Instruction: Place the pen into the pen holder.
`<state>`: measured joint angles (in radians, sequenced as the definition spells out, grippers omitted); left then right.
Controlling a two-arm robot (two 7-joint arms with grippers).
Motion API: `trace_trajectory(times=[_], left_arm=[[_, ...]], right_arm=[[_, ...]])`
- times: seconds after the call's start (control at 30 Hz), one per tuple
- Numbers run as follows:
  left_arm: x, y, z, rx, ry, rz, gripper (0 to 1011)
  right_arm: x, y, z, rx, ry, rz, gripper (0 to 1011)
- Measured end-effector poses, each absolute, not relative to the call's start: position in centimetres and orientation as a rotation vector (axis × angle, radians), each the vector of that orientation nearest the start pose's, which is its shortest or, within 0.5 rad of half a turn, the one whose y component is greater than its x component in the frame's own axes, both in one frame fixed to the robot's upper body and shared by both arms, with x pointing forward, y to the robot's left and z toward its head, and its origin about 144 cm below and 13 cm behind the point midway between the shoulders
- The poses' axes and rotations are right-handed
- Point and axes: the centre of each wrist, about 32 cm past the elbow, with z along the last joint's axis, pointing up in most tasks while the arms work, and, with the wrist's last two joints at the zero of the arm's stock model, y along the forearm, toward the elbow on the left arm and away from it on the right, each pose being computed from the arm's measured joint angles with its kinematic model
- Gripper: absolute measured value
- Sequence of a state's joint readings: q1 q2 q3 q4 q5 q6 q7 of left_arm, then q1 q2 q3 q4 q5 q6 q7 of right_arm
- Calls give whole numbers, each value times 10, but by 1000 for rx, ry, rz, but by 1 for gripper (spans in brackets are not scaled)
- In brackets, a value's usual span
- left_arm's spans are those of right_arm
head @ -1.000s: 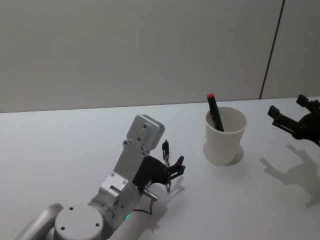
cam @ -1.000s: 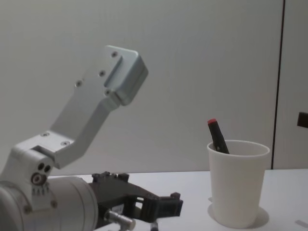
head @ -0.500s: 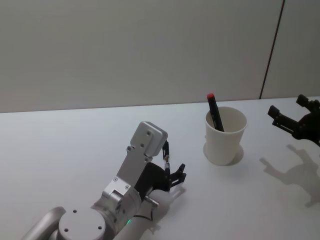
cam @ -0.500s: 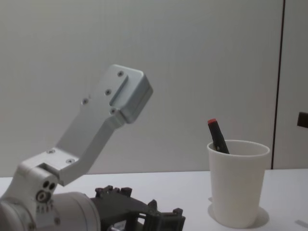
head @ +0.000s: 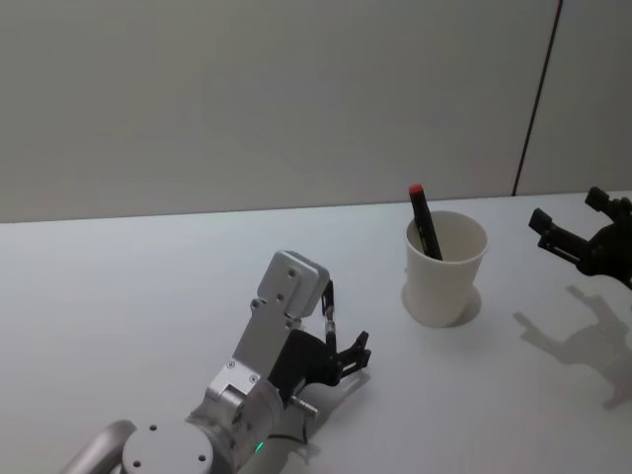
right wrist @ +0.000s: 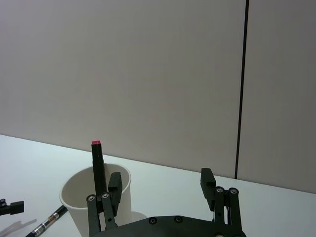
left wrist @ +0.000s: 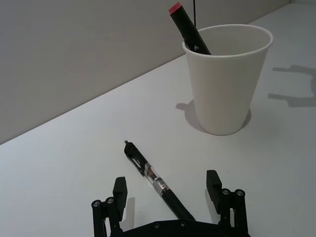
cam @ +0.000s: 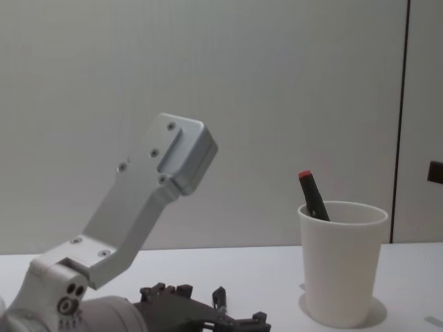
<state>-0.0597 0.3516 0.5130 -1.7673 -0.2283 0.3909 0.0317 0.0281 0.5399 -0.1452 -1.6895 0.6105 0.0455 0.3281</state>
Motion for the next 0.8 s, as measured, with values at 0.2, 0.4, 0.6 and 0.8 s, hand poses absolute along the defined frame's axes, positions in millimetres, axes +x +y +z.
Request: trace_trajectory(times=[0.2,0.4,0.6,0.8], left_arm=[[428,159,1175,347,76,1076,1001],[427,158,1173,347,85,1081,1001],[425,159,1172,354,93,1082,1001],[424,159,1170,361,104,1081,1001]], right_arm=[[462,-321,1202,63,41,-1053,1001],[462,-321,1202,63,41,-1053,1001],[462,-321,1202,63,41,-1053,1001],[462,-321,1202,63,41,-1053,1001]])
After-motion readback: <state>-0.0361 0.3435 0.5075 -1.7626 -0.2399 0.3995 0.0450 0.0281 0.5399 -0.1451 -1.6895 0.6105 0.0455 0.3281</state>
